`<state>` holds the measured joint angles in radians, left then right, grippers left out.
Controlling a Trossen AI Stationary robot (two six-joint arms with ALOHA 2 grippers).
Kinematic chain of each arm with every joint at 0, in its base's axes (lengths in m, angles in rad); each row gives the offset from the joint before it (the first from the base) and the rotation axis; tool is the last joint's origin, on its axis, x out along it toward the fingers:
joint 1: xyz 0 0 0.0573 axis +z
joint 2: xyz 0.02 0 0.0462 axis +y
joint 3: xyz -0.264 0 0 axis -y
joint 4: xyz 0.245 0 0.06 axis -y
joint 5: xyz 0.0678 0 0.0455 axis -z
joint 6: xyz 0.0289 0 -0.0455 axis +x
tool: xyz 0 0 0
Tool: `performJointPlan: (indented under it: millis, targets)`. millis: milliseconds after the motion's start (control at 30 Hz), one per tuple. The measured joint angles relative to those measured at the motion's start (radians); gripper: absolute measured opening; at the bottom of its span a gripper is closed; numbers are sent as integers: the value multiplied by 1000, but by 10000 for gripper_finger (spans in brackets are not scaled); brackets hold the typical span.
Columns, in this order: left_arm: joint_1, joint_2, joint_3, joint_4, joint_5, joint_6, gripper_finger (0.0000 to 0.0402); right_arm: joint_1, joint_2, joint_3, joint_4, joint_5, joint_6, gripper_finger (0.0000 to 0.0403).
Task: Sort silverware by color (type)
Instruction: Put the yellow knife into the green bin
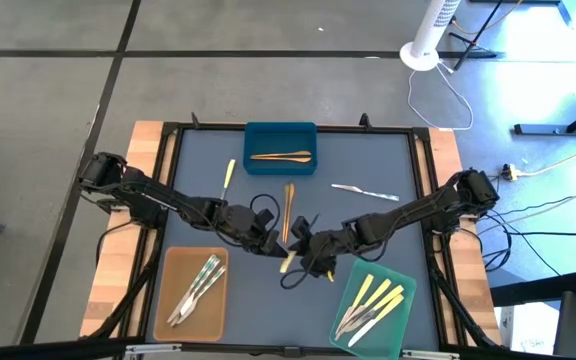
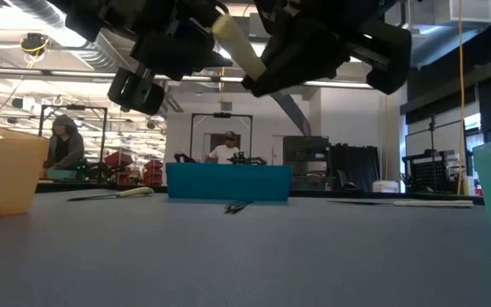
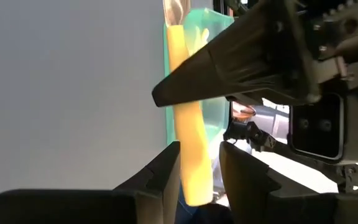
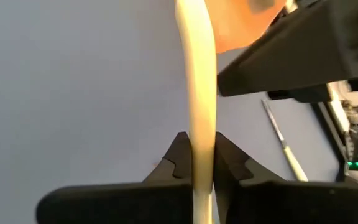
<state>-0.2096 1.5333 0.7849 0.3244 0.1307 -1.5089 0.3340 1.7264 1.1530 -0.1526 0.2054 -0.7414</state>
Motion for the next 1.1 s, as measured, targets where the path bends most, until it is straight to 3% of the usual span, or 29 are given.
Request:
performJointPlan:
  millis: [233, 533, 900, 1100]
  targets:
    - [0, 0, 0, -2, -66, 50, 106, 66, -2, 3, -111, 35, 1, 11]
    - [14, 0, 0, -1, -130, 380, 106, 159, -10, 165, -330, 159, 135, 13]
    - [42, 0, 0, -1, -172, 635, 106, 181, -14, 410, -581, 170, 712, 13]
    - [42, 0, 0, -1, -172, 722, 106, 259, -67, 421, -690, 268, 1100, 13]
